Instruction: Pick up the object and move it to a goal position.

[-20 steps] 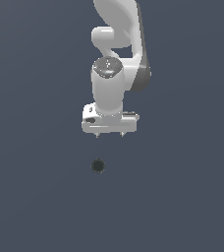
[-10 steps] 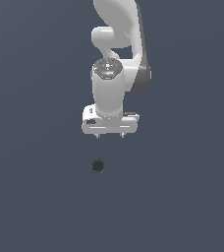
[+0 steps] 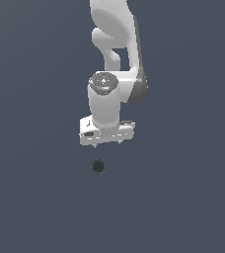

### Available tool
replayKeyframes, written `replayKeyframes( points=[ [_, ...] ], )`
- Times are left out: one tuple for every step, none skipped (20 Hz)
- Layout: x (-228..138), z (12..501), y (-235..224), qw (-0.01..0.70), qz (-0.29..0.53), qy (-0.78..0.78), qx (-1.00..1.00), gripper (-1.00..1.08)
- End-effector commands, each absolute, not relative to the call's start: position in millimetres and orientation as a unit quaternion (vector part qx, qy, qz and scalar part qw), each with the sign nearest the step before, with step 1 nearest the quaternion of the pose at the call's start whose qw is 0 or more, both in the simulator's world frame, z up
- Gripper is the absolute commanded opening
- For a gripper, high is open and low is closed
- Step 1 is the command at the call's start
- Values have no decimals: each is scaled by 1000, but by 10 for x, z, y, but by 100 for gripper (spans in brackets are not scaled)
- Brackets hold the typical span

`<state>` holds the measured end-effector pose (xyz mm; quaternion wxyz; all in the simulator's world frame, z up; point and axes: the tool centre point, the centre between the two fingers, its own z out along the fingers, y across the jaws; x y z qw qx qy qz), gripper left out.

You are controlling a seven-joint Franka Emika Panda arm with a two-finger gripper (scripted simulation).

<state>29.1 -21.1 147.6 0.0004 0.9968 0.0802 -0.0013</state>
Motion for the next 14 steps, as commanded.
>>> replayKeyframes(
  points=[
    [368, 1371, -267, 1, -2, 105, 994, 100],
    [402, 1323, -292, 2, -2, 116, 993, 100],
    [438, 1272, -319, 2, -2, 128, 992, 100],
    [473, 1218, -347, 2, -2, 140, 990, 100],
    [507, 1164, -374, 2, -2, 152, 988, 100],
    [538, 1113, -401, 2, -2, 163, 987, 100],
    [567, 1063, -426, 2, -1, 173, 985, 100],
    [594, 1016, -450, 2, -1, 183, 983, 100],
    [618, 972, -473, 2, -1, 192, 981, 100],
    [640, 930, -495, 2, -1, 201, 980, 100],
    [660, 890, -515, 1, -1, 209, 978, 100],
    [678, 854, -534, 1, -1, 216, 976, 100],
    [695, 820, -552, 1, -1, 223, 975, 100],
    [709, 789, -568, 1, -1, 229, 973, 100]
  ],
)
